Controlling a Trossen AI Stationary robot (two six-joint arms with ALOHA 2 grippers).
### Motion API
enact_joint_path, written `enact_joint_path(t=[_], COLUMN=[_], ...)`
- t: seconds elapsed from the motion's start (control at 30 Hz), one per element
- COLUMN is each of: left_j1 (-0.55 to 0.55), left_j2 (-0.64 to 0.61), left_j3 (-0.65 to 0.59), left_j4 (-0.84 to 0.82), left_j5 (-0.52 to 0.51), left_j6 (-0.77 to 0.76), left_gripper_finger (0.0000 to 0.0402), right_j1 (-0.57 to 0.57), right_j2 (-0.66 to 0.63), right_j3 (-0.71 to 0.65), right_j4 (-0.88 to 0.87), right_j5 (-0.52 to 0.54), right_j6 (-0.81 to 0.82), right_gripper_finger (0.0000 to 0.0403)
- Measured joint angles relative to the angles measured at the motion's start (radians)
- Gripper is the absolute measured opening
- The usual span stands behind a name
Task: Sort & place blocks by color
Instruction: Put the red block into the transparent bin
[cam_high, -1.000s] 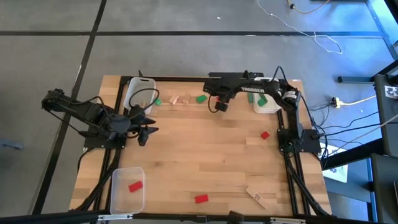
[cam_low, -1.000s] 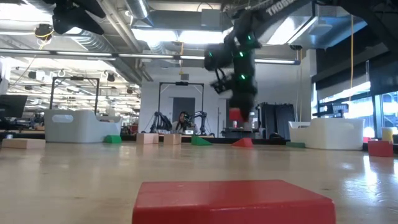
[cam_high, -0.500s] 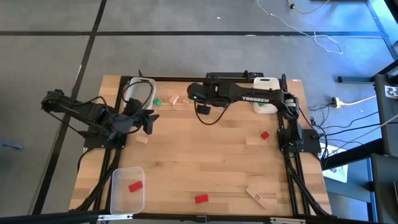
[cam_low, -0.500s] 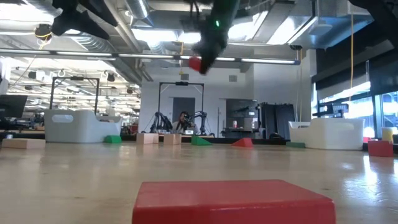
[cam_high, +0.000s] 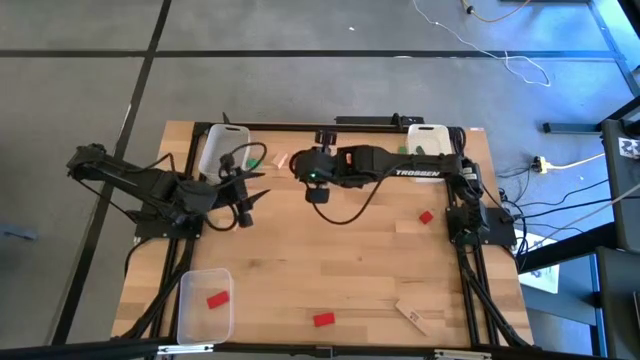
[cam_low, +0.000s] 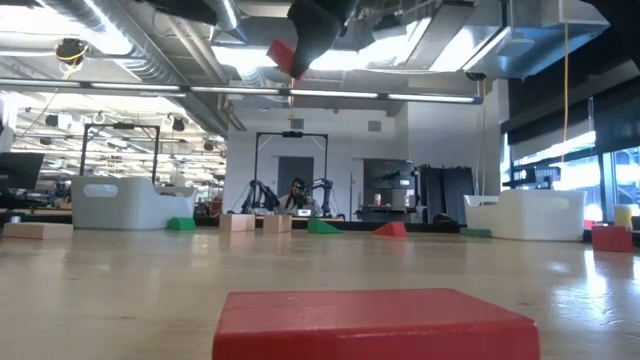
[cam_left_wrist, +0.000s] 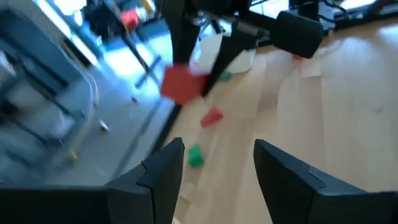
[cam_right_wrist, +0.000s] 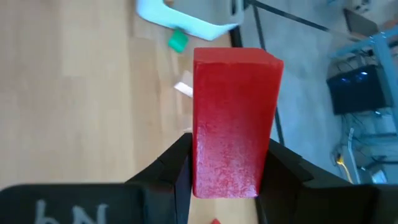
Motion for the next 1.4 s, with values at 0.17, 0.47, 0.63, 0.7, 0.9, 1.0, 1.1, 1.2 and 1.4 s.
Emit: enact_joint_path(t=[0.17, 0.47, 0.63, 0.7, 0.9, 1.0, 1.1, 1.2, 1.4], left_j1=[0.034, 0.148, 0.185, 0.193, 0.218, 0.232, 0.246, 0.257, 0.269], left_j2=[0.002, 0.002, 0.008, 0.015, 0.022, 0.045, 0.058, 0.08, 0.119], left_j3=[0.0, 0.0, 0.0, 0.0, 0.002, 0.0, 0.002, 0.001, 0.0], left_j4=[0.014, 0.118, 0.123, 0.133, 0.17, 0.177, 0.195, 0.203, 0.229], left_j5=[0.043, 0.249, 0.279, 0.314, 0.381, 0.382, 0.414, 0.432, 0.431], left_j6=[0.124, 0.167, 0.181, 0.182, 0.199, 0.201, 0.201, 0.201, 0.201], left_gripper_finger=[0.0188, 0.0188, 0.0188, 0.0188, 0.0188, 0.0188, 0.0188, 0.0188, 0.0188], right_j1=[0.019, 0.057, 0.066, 0.07, 0.071, 0.073, 0.074, 0.074, 0.074], right_j2=[0.0, 0.0, 0.0, 0.0, 0.0, 0.0, 0.0, 0.0, 0.0], right_j3=[0.0, 0.0, 0.0, 0.0, 0.0, 0.0, 0.0, 0.0, 0.0], right_j4=[0.015, 0.099, 0.112, 0.112, 0.113, 0.113, 0.12, 0.128, 0.128], right_j5=[-0.003, -0.038, -0.071, -0.072, -0.086, -0.086, -0.102, -0.124, -0.127], right_j6=[-0.002, -0.053, -0.053, -0.053, -0.053, -0.053, -0.053, -0.053, -0.053], right_gripper_finger=[0.0132, 0.0132, 0.0132, 0.0132, 0.0132, 0.0132, 0.0132, 0.0132, 0.0132])
